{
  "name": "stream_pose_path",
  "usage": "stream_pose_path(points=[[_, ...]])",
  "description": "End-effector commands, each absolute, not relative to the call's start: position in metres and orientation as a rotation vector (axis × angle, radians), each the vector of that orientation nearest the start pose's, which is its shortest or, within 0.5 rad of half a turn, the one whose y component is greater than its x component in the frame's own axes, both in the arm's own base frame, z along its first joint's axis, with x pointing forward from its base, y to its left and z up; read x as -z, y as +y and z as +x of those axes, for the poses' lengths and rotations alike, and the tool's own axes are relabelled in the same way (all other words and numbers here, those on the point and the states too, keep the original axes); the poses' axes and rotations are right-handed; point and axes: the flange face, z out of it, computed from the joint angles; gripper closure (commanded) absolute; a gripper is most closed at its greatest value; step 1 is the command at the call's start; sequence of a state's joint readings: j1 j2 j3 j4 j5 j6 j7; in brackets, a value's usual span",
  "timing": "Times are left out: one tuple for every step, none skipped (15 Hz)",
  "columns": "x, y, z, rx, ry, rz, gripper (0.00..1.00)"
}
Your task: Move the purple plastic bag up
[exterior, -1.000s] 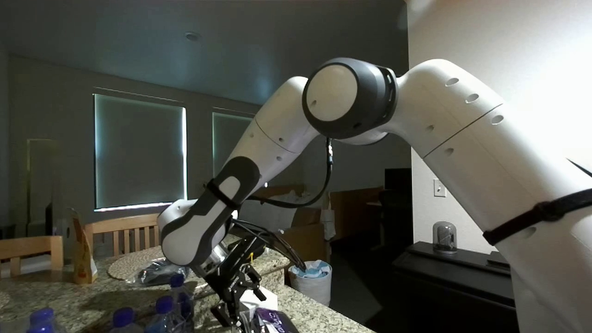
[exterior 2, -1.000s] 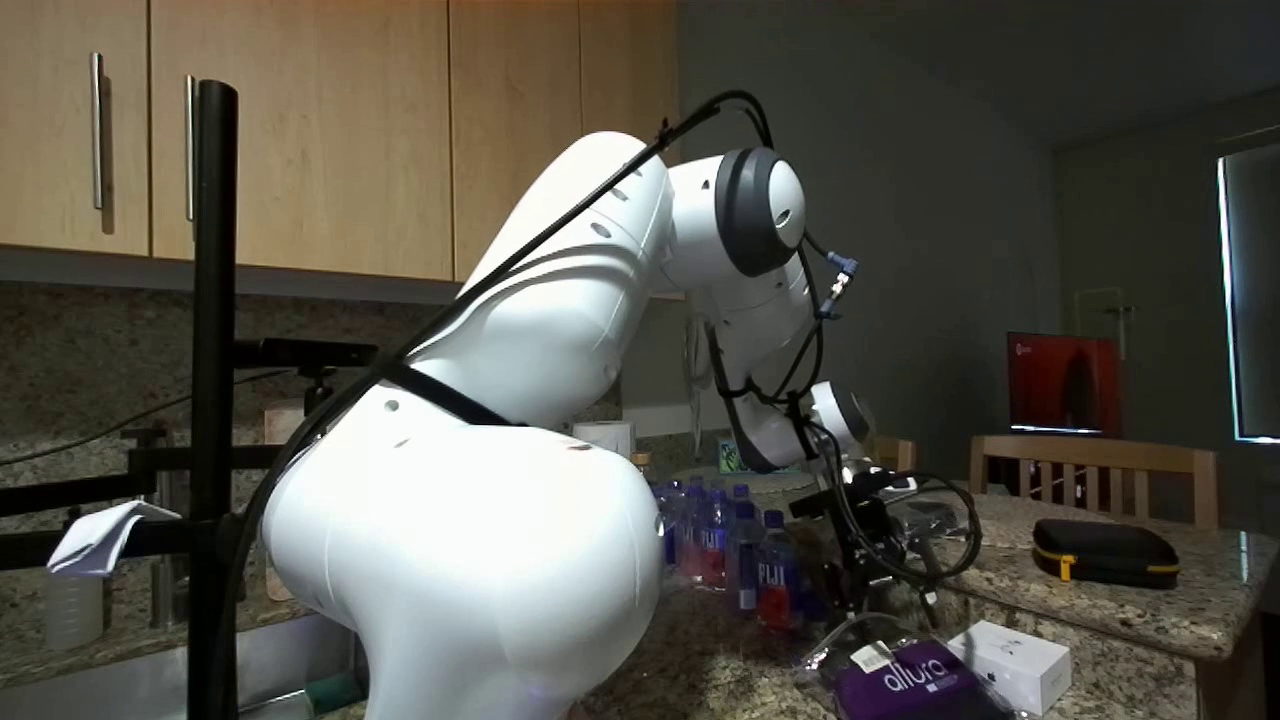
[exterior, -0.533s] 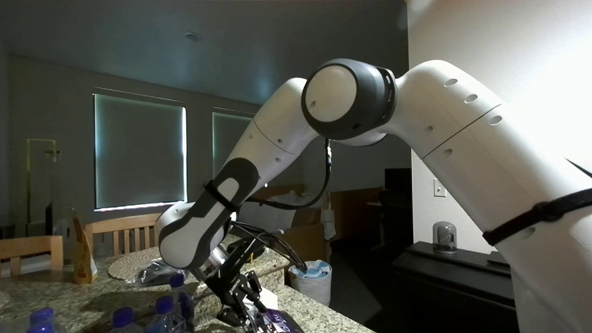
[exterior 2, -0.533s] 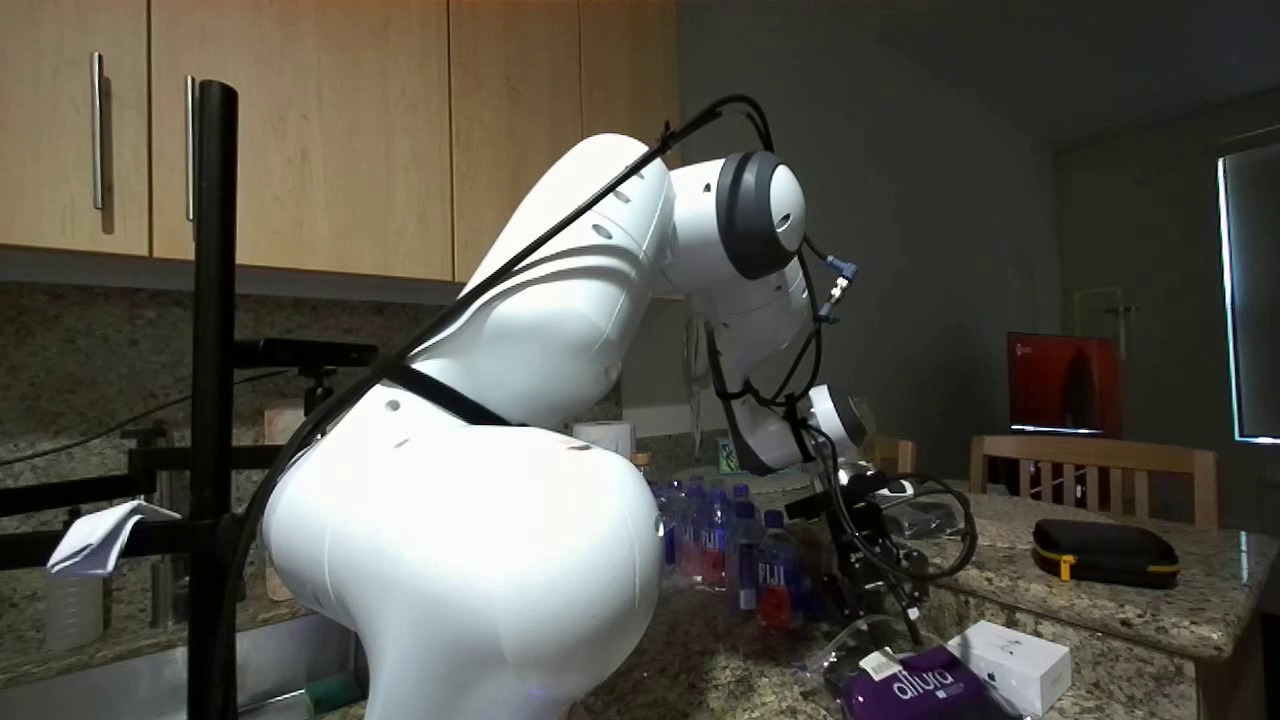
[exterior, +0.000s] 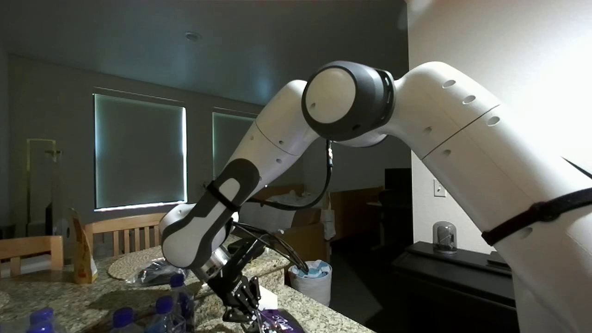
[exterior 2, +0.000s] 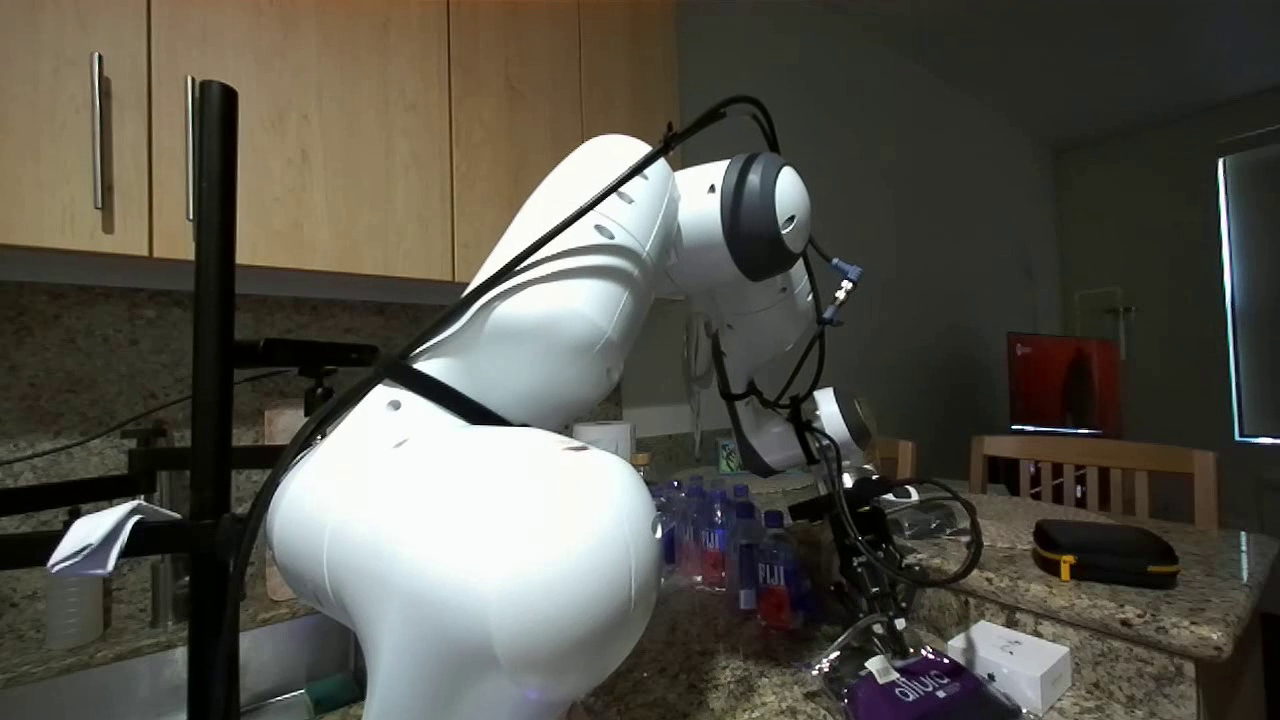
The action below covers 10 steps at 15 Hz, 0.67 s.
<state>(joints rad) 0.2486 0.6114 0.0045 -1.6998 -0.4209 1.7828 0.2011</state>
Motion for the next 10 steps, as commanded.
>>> stream_pose_path(points=[[-0.216, 0.111, 0.602, -0.791, -0.474, -3.421, 0.95], [-0.216, 0.11, 0.602, -0.791, -0.476, -3.403, 0.94], [-0.217, 0.108, 0.602, -0.789, -0.484, -3.385, 0.94], [-0.219, 0.106, 0.603, -0.779, -0.493, -3.368, 0.93], [-0.224, 0.104, 0.605, -0.762, -0.494, -3.363, 0.94], [-0.233, 0.1, 0.608, -0.726, -0.496, -3.357, 0.93], [-0.243, 0.096, 0.612, -0.692, -0.522, -3.333, 0.93], [-0.255, 0.09, 0.616, -0.643, -0.55, -3.301, 0.93], [-0.264, 0.086, 0.62, -0.607, -0.571, -3.274, 0.93], [-0.273, 0.081, 0.624, -0.574, -0.595, -3.241, 0.93]])
